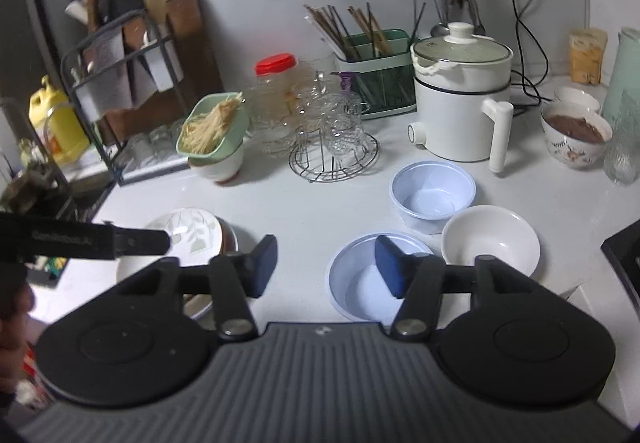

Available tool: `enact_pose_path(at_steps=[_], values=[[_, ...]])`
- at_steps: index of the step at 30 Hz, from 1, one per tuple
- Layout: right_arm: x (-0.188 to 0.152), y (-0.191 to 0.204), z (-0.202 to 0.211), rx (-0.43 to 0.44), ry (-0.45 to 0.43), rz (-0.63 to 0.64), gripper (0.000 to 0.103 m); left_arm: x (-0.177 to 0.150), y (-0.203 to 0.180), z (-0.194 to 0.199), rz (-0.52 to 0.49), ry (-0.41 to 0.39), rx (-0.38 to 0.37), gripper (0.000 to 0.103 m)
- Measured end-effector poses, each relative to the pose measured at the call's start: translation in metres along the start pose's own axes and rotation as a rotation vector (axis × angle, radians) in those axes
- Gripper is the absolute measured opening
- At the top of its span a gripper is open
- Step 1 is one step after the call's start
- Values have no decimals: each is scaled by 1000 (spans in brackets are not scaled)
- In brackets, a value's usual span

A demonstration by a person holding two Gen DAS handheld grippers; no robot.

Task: Organize plates and bowls
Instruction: 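Move both grippers to the rim of the light blue plastic bowl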

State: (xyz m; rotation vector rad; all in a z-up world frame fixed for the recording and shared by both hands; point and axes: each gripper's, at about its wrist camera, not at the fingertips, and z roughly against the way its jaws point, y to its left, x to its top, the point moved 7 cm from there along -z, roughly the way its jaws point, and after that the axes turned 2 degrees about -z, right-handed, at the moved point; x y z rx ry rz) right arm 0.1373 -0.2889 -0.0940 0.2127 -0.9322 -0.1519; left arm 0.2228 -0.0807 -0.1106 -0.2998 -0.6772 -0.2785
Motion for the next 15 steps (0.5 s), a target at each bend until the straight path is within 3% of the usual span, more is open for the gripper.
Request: enact_pose_path(at_steps=[15], values=[[-26, -74, -24, -176, 83, -149, 57, -1, -53, -96, -34, 123, -131, 65]])
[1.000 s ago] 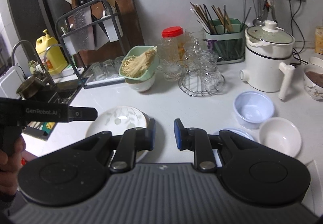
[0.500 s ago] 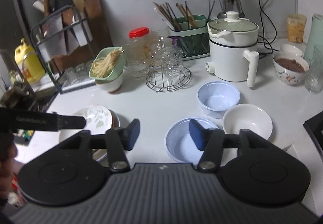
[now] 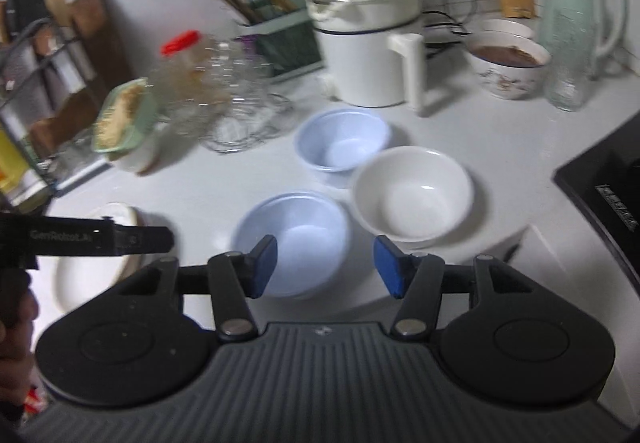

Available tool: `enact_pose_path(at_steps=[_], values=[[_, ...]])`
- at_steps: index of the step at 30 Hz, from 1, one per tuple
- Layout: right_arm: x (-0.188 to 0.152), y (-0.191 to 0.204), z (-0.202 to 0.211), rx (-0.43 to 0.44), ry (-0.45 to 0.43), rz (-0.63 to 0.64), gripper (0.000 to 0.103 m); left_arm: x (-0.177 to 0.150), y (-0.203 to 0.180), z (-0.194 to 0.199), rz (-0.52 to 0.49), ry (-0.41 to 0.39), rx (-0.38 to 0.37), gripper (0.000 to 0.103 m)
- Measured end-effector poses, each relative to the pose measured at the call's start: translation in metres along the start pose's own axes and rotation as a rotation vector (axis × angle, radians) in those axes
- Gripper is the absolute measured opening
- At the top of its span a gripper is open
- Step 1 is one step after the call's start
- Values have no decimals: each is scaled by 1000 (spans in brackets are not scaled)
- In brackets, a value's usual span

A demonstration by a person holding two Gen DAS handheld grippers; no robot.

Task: Organize plates and bowls
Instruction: 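Move both grippers to the rim of the light blue plastic bowl, then close both grippers on the rim of the light blue bowl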

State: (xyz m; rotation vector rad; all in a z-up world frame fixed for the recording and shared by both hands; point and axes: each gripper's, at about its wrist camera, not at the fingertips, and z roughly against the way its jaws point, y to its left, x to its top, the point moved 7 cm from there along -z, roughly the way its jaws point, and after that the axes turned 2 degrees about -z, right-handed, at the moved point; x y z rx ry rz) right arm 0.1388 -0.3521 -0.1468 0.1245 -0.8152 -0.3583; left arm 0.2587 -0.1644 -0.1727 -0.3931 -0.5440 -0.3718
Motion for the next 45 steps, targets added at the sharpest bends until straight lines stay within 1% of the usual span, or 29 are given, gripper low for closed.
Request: enact_pose_path(at_steps=[4, 6, 8, 11, 13, 14, 17, 18, 20, 21, 22, 24, 28, 31, 34, 40, 42, 45], values=[[-1, -13, -17, -4, 7, -33, 55, 2, -3, -23, -17, 7, -2, 63], [-4, -15, -27, -2, 17, -42, 51, 2, -3, -34, -21, 17, -3, 56], [-6, -16, -38, 10, 25, -54, 48, 0, -2, -44, -18, 29, -8, 51], [-10, -15, -54, 13, 41, -63, 41, -1, 2, -54, -20, 38, -12, 43], [-14, -15, -62, 11, 50, -81, 35, -1, 3, -60, -20, 45, -29, 39], [-15, -15, -66, 9, 52, -90, 34, -1, 2, -63, -25, 44, -36, 35], [-19, -17, -74, -14, 46, -114, 30, -2, 1, -75, -34, 58, -38, 26], [-20, -18, -76, -14, 43, -125, 26, -2, 1, -78, -28, 58, -37, 24], [-23, -20, -80, -14, 37, -151, 24, 0, -1, -82, -14, 65, -53, 21], [-23, -20, -82, -14, 34, -159, 20, 1, -2, -84, -17, 67, -61, 19], [-24, -19, -83, -15, 36, -163, 17, 3, -4, -84, -26, 66, -65, 18], [-24, -18, -84, -18, 39, -165, 13, 7, -9, -84, -49, 58, -64, 17], [-20, -17, -83, -8, 27, -171, 13, 13, -11, -79, -63, 45, -57, 17], [-17, -15, -81, 16, 27, -176, 13, 17, -8, -70, -60, 32, -55, 17], [-14, -7, -78, 47, 19, -152, 13, 20, -1, -60, -48, 19, -40, 17], [-7, 14, -83, 92, 16, -116, 13, 27, 17, -50, -26, 5, 12, 17], [-5, 20, -87, 101, 16, -102, 13, 28, 24, -50, -4, 8, 30, 17], [-4, 28, -95, 113, 12, -84, 13, 26, 32, -52, -4, 21, 68, 17]])
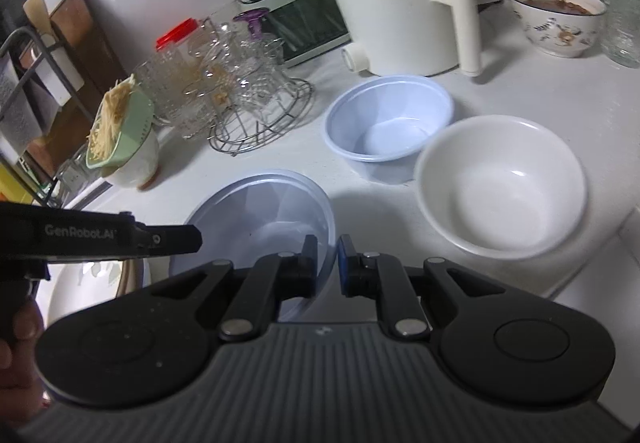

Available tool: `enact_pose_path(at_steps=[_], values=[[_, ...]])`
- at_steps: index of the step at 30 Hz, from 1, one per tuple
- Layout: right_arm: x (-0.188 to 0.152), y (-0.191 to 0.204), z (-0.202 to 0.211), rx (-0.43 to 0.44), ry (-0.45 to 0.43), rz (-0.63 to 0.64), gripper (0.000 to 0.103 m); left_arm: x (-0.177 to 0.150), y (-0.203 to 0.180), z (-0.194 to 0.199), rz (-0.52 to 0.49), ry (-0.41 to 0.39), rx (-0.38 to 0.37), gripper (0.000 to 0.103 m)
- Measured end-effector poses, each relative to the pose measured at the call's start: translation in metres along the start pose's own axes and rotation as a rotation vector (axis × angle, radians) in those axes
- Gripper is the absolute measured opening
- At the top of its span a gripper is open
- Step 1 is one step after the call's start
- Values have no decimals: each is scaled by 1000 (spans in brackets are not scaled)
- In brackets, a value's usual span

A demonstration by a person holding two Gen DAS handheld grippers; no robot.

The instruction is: Organize plates and bowls

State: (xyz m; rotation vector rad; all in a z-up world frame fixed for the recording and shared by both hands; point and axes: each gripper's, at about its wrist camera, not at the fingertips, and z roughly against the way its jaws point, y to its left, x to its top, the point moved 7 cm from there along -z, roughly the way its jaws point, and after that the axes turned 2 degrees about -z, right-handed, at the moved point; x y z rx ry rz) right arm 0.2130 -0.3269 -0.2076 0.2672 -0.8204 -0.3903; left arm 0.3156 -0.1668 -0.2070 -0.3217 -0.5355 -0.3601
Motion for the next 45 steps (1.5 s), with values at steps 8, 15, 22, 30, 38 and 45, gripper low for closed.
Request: enact_pose_path(at_steps=[8, 15, 22, 30, 38, 45], values=[[-7, 15, -17, 28, 30, 34, 14, -7, 18, -4, 33, 31, 48, 17], [-7, 20, -15, 18, 19, 66, 19, -5, 21, 1, 54, 35, 56, 25], [2, 23, 2, 22, -25, 113, 51, -4, 22, 30, 47, -5, 64, 36], [22, 35, 40, 15, -71, 147, 51, 4, 16, 83, 37, -76, 62, 43], [37, 52, 91, 39, -141, 159, 51, 3, 3, 145, -17, -165, 75, 51], [40, 61, 130, 46, -200, 179, 51, -18, -9, 181, -41, -216, 66, 55]])
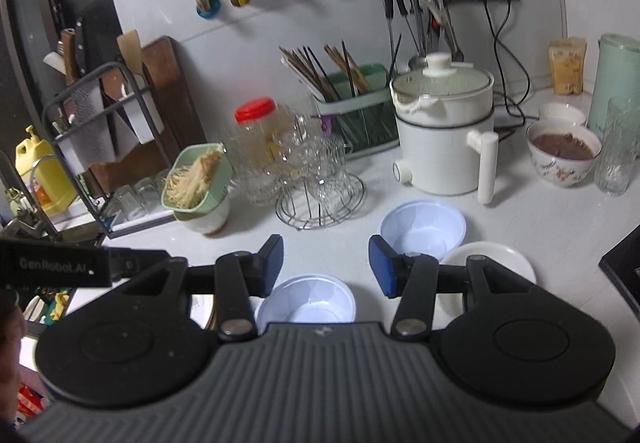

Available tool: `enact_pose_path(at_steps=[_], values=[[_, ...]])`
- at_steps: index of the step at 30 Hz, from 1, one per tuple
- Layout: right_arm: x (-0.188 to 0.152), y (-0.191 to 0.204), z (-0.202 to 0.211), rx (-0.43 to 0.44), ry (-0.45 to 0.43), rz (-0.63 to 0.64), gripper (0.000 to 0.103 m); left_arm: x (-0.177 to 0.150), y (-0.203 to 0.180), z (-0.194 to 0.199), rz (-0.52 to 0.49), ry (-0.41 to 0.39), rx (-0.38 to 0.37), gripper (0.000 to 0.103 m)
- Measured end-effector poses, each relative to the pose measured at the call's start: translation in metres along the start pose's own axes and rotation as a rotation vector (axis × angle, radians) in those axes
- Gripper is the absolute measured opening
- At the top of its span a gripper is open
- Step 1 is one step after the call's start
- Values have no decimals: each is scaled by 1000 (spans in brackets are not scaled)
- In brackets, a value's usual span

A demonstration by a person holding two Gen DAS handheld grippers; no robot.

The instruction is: Organize plates and bowls

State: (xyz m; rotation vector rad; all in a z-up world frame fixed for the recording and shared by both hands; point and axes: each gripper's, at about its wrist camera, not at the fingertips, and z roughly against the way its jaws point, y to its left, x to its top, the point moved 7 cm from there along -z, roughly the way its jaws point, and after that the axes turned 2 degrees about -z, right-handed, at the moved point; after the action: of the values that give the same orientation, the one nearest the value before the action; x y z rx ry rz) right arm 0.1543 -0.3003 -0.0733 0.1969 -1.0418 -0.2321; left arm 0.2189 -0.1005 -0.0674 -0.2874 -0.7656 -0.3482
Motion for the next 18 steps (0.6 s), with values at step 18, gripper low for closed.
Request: enact_pose_path(at_steps=[18], values=[[-27, -7, 63, -36, 4, -9, 51, -44, -19, 37, 28, -17, -68, 60]])
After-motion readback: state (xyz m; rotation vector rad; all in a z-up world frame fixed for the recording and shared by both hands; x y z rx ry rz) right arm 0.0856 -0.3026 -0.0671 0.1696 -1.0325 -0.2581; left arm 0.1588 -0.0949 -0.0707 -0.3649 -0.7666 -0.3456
